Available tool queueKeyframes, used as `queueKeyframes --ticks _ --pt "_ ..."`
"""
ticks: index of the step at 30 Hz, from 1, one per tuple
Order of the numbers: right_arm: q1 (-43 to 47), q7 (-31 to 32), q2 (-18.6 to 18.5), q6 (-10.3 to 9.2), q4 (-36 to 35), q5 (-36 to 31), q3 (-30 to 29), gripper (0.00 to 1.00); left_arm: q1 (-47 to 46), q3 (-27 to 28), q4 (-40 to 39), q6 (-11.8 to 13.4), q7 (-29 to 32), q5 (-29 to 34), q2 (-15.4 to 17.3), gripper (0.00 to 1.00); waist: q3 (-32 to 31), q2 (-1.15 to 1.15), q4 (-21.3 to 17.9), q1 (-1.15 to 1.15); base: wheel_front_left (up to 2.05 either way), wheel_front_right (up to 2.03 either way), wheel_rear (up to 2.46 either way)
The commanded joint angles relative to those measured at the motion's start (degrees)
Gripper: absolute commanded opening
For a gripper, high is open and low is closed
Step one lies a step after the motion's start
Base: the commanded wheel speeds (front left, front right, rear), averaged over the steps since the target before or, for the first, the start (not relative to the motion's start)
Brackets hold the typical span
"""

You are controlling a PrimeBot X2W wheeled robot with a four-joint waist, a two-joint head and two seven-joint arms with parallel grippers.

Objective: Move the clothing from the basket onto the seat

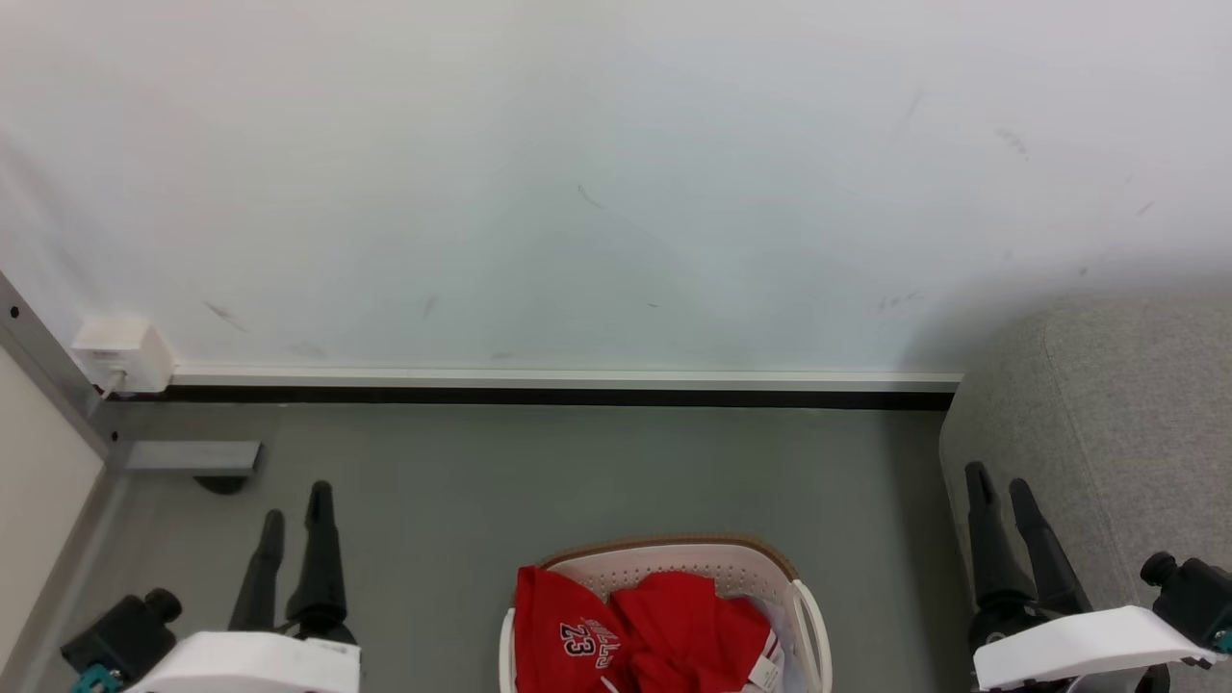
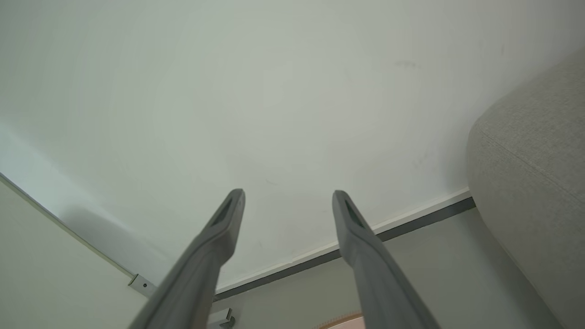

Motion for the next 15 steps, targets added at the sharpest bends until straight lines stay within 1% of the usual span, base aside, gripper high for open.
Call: queueKeyframes --ticks 1,9,15 --pt "-1.59 -0.57 -0.55 -0.07 -0.11 -2.44 0.27 1.0 -0.43 -0.43 -0.86 0.26 -0.76 3.31 0.52 1.0 0.01 0.0 -0.03 0.0 0.0 0.0 0.0" --pt "-1.97 -1.83 -0.51 -0.07 1.39 -9.75 0.54 1.0 -0.19 -1.83 -0.91 2.18 -1.99 12.71 0.62 1.0 0.01 0.0 -0.15 0.0 0.0 0.0 0.0" --pt "-2.16 -2.76 -0.36 -0.08 1.98 -14.25 0.43 1.0 -0.05 -2.57 -0.24 2.81 -2.99 17.02 0.66 1.0 -0.01 0.0 -0.12 0.0 0.0 0.0 0.0"
